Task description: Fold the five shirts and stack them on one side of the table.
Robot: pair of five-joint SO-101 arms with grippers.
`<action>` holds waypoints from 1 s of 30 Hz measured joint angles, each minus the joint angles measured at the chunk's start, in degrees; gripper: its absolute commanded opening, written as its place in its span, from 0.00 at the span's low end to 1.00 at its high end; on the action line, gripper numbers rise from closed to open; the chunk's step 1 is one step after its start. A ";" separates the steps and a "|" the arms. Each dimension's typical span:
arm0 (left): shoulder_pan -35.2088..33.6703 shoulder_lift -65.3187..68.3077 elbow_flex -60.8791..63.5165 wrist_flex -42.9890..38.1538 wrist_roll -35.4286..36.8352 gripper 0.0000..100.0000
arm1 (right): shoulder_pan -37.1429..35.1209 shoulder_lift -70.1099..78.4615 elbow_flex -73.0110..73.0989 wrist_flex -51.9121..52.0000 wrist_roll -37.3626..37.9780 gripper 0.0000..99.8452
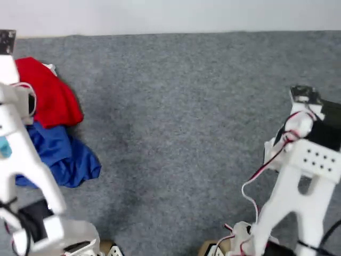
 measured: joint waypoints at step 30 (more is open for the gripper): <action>-1.85 45.63 -38.42 2.02 -5.54 0.19 | 0.00 -7.03 11.34 0.00 0.00 0.05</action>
